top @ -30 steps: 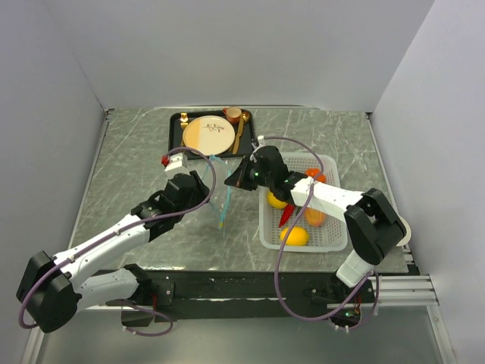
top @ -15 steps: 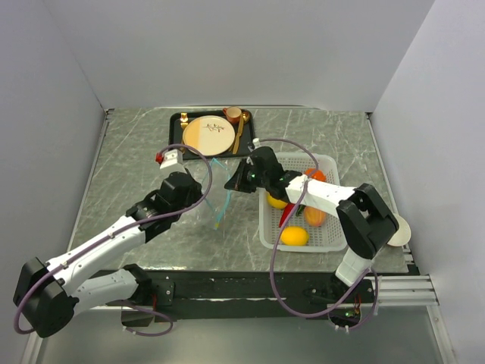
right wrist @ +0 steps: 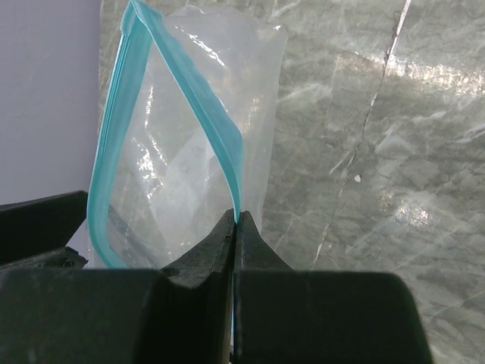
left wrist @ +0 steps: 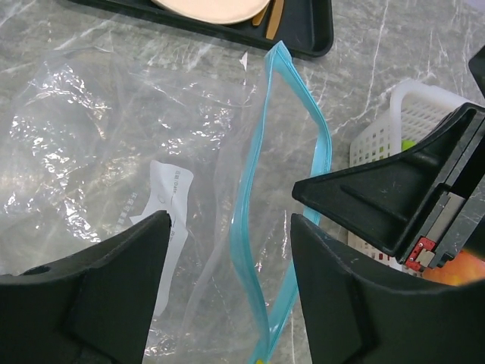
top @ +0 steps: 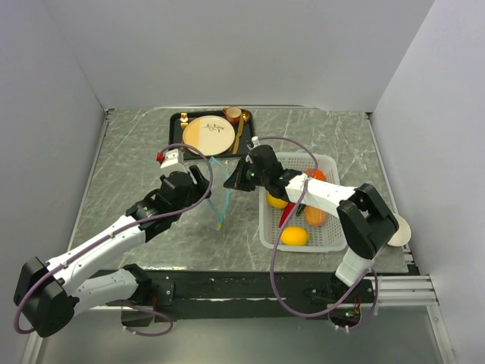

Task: Place the food in the zip-top bag and seal the zipper
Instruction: Pick up the zipper food storage bag at the center of the board.

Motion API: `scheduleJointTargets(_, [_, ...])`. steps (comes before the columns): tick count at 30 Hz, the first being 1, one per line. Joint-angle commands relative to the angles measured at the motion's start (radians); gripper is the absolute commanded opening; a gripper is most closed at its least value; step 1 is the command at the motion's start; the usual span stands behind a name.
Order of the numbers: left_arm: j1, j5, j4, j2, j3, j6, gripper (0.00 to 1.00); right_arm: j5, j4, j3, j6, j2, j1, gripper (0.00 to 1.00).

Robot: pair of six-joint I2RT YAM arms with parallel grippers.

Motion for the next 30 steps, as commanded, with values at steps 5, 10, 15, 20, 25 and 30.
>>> scheduleJointTargets(5, [0.003, 0.027, 0.019, 0.018, 0.021, 0.003, 0.62, -0.012, 0.006, 0.049, -0.016, 0.0, 0.01, 0.0])
scheduleJointTargets(10, [0.003, 0.001, 0.005, 0.068, 0.025, -0.007, 0.54, -0.015, -0.002, 0.057, -0.019, -0.003, 0.009, 0.0])
scheduleJointTargets(15, [0.003, -0.054, -0.036, 0.071, 0.047, -0.017, 0.48, -0.009, -0.006, 0.054, -0.022, -0.01, 0.009, 0.0])
scheduleJointTargets(20, [0.003, -0.064, -0.033, 0.034, 0.05, -0.014, 0.36, -0.01, -0.009, 0.052, -0.023, -0.007, 0.009, 0.0])
scheduleJointTargets(25, [0.003, -0.053, -0.024, 0.008, 0.047, -0.01, 0.17, -0.013, -0.011, 0.049, -0.025, -0.003, 0.01, 0.0])
scheduleJointTargets(30, [0.003, -0.028, -0.003, -0.01, 0.039, -0.014, 0.04, -0.032, -0.042, 0.074, -0.042, 0.017, 0.012, 0.0])
